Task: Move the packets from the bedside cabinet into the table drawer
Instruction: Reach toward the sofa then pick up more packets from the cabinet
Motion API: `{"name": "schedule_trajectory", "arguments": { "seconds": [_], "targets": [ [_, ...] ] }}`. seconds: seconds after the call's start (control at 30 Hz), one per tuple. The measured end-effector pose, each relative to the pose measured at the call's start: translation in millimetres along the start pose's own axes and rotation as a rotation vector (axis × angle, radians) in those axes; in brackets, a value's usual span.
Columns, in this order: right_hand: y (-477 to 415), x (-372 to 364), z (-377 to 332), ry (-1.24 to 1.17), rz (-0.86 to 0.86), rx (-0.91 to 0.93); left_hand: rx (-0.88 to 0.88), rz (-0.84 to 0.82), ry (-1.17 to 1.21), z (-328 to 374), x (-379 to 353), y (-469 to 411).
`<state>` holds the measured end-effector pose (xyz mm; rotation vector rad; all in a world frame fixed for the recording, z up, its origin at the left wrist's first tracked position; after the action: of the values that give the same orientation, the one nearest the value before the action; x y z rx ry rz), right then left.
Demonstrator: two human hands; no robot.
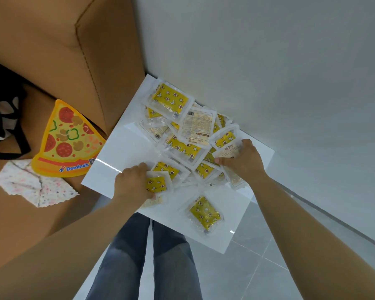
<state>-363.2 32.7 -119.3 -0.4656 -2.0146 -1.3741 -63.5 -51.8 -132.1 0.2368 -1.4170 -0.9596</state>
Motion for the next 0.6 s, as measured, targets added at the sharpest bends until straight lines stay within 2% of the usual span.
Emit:
{"name": "schedule_trajectory", "arguments": {
  "seconds": [0.13, 0.27, 0.4, 0.6],
  "targets": [
    [2.6, -6.3, 1.1, -0.017, -0.036, -0.007, 0.022, -0.055, 0.063, -5.6, -4.8, -0.4],
    [3.4, -2.7, 0.2, 0.025, 0.040, 0.026, 0.020, -0.010, 0.041, -6.3, -1.8, -0.9],
    [2.7, -6.8, 3.1, -0.063, -0.009, 0.003, 0.035, -0.018, 0.138, -8.3, -6.2, 3.1],
    [10.0, -2.1, 4.3, -0.057, 0.074, 0.002, 0.038, -0.052, 0.171, -12.7, -6.6, 4.9]
  ]
}}
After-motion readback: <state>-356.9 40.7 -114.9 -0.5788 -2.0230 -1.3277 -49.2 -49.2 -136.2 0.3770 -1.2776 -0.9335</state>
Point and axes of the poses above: each hand's wrist, its own y-axis away from the middle knuckle, its own x-axis out of the back of the hand, z = x × y, the point moved 9 cm from there along -y, towards the middle knuckle, and after that the axes turned 6 degrees about -x, right-handed, at the moved point
